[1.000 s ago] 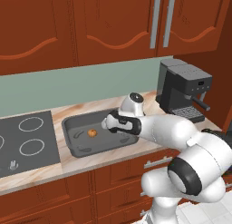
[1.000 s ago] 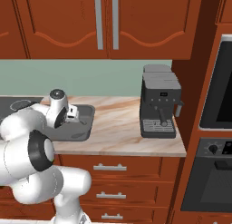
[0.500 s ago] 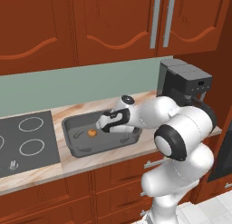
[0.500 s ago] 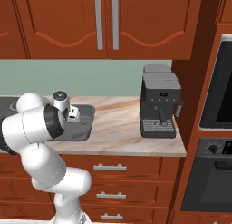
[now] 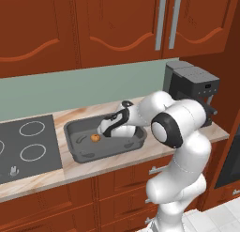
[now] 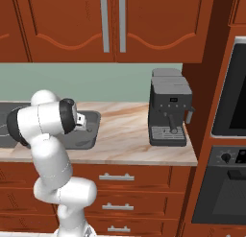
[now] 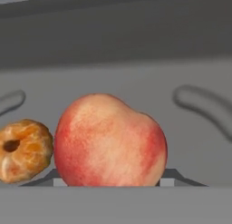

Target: Pick the peach and tangerine from the fridge and place them inside the tupperware on the counter.

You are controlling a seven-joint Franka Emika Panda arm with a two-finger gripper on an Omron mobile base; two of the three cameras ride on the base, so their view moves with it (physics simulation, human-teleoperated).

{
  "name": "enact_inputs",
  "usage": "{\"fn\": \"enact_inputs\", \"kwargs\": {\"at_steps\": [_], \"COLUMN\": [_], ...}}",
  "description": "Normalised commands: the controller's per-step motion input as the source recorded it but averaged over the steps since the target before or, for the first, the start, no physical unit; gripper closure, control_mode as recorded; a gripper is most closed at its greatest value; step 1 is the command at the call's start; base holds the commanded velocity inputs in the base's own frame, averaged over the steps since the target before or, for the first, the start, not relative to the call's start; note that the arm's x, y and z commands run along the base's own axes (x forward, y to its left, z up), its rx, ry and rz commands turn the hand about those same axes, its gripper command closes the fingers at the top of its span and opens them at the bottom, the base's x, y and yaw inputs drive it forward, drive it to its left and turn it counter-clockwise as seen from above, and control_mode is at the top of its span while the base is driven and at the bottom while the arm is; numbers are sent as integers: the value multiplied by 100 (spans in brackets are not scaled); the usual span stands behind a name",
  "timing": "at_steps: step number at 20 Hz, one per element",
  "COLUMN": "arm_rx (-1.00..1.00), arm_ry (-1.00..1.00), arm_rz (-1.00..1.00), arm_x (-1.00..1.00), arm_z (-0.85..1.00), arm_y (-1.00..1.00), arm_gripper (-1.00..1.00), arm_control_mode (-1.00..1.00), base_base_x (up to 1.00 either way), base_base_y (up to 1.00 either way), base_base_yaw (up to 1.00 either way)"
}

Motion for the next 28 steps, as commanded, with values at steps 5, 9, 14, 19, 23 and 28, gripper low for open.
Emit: {"fn": "enact_inputs", "kwargs": {"at_steps": [5,9,14,19,23,28], "arm_rx": [0,0,0,2,3,0], "arm_ry": [0,0,0,-2,-12,-17], "arm_rz": [0,0,-2,-2,0,0], "arm_x": [1,3,-14,-69,-84,-73], "arm_z": [-11,0,24,49,77,95], "arm_y": [0,0,-13,-65,-82,-80], "arm_gripper": [-100,-100,-100,-100,-100,-100], "arm_control_mode": [-100,-100,-100,-100,-100,-100], "base_base_x": [0,0,0,0,0,0], "base_base_y": [0,0,0,0,0,0], "base_base_yaw": [0,0,0,0,0,0]}}
